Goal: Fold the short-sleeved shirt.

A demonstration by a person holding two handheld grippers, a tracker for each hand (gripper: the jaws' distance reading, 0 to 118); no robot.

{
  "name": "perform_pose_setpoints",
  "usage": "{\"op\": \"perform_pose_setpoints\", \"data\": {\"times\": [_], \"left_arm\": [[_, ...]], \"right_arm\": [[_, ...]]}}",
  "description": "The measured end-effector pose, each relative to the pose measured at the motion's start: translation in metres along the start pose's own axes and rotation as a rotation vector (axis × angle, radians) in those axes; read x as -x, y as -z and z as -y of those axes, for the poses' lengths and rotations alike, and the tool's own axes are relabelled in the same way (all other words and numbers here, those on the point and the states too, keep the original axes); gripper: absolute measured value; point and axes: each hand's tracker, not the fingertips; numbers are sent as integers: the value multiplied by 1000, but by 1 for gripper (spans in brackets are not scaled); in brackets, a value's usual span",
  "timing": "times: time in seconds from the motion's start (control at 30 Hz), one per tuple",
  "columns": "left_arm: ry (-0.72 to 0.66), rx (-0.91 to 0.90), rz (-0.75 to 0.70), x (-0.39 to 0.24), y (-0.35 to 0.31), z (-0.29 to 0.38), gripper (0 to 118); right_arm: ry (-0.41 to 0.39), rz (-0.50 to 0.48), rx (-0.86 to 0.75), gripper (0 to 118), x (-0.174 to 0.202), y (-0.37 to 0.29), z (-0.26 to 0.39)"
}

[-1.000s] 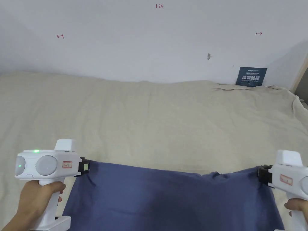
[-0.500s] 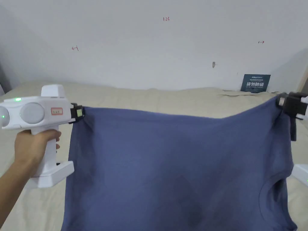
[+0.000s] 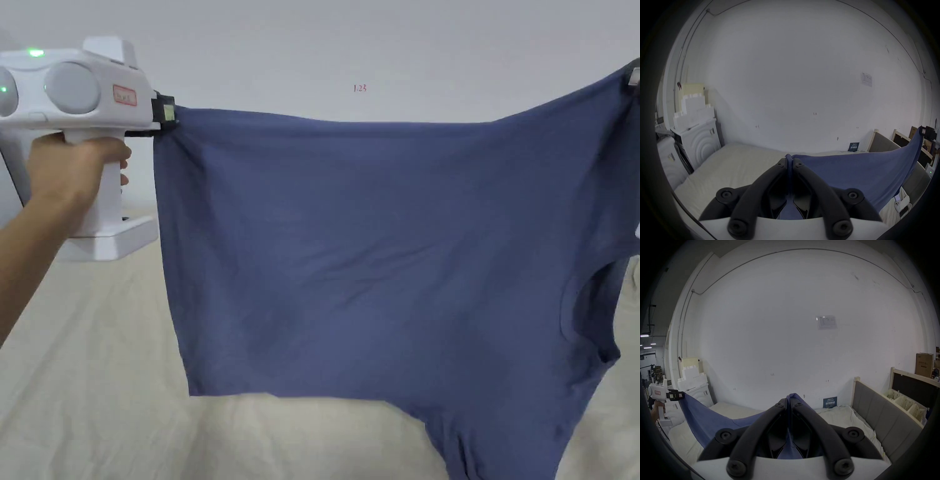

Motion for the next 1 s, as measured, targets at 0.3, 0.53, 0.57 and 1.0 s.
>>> {"op": "perform_pose_setpoints", "data": {"times": [0.3,0.53,0.57,1.0], "left_arm": [[13,7,-9,-12,32,-19,3],[54,99,-21,-22,83,29,3],[52,111,-23,-24,90,39,3],[24,335,-20,-28,123,181,3]], "right_arm": [[-34,14,4,1,-6,28,-16],[-43,30,52,1,-21,57,41],[-61,39,71,1,-23,62,53],[-16,64,342,1,-34,74,219]]}}
